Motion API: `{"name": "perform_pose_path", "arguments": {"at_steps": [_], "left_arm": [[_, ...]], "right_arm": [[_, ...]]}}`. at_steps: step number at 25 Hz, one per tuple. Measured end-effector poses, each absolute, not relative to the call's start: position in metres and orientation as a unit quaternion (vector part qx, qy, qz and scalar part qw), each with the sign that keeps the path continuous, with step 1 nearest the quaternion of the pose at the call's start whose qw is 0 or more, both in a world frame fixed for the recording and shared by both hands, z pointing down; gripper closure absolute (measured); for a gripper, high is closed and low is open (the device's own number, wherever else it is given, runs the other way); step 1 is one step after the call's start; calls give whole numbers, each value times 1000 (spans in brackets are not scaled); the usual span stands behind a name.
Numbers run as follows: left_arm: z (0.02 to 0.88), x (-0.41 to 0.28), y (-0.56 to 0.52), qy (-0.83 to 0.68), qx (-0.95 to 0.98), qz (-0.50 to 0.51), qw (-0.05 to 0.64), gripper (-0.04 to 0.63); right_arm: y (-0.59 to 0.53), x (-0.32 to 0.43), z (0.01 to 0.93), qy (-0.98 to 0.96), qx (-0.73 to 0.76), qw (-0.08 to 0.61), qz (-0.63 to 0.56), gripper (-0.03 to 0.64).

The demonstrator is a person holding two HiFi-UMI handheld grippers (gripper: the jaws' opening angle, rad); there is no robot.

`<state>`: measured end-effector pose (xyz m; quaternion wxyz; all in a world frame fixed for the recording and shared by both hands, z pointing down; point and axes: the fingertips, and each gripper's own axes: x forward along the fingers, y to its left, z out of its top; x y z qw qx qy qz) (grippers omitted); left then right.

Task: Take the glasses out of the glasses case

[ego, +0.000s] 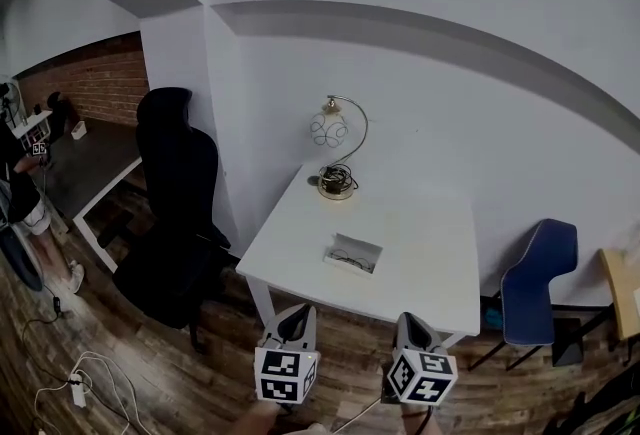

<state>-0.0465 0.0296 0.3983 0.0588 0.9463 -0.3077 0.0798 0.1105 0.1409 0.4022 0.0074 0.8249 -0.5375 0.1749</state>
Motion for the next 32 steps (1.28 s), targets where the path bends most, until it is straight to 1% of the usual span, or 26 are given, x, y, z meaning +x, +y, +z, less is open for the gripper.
{"name": "perform_pose_path", "arguments": {"at_steps": [8, 18, 32], "left_arm": [[401, -26, 12, -318, 943, 89, 51, 578], [418, 0, -5, -315, 941, 102, 65, 578], [409, 73, -83, -298, 949, 85, 63, 578]], "right_arm": [[120, 131, 406, -547, 817, 16, 181, 584], [107, 152, 426, -540, 816, 25, 205, 584], [34, 218, 413, -519, 833, 14, 188, 584]]}}
